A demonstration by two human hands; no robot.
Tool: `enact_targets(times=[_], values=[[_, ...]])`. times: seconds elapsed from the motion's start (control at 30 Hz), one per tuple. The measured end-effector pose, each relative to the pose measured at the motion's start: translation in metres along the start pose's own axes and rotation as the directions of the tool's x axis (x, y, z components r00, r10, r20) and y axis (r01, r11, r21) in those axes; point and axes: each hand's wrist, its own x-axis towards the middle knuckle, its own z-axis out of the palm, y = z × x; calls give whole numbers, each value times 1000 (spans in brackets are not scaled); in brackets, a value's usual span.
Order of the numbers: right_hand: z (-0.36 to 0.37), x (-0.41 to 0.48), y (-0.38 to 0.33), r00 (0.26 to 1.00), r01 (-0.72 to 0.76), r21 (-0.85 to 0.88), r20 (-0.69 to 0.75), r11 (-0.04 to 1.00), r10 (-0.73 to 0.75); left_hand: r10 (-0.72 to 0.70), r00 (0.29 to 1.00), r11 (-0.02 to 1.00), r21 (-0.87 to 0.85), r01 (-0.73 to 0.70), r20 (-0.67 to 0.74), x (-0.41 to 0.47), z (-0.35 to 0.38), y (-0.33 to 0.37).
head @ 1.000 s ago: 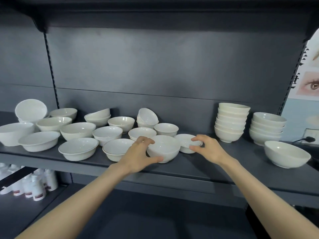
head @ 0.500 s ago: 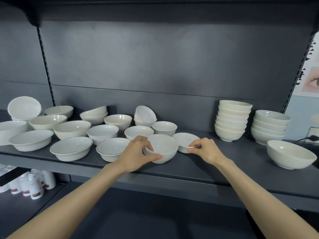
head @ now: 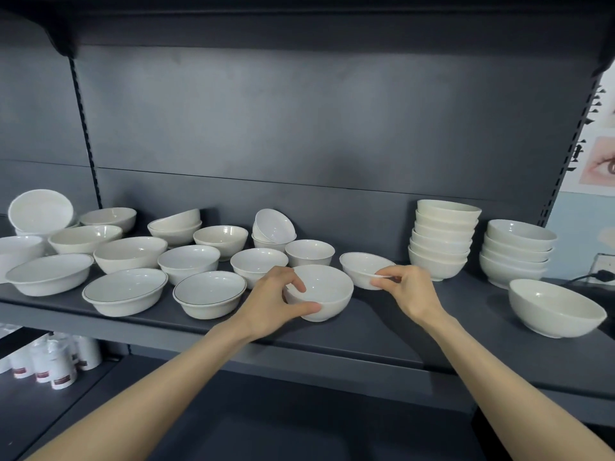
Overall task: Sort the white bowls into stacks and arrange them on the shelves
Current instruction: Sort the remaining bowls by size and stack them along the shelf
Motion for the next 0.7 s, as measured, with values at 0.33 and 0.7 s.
enact_targets(times=[0.33, 0.7], values=[[-23, 23, -11, 996, 56, 58, -66, 997, -52, -109, 991, 993, -43, 112, 80, 22, 18, 4], [19, 46, -66, 984, 177, 118, 4, 977, -179, -112, 983, 969, 204, 141, -147, 30, -89, -28]])
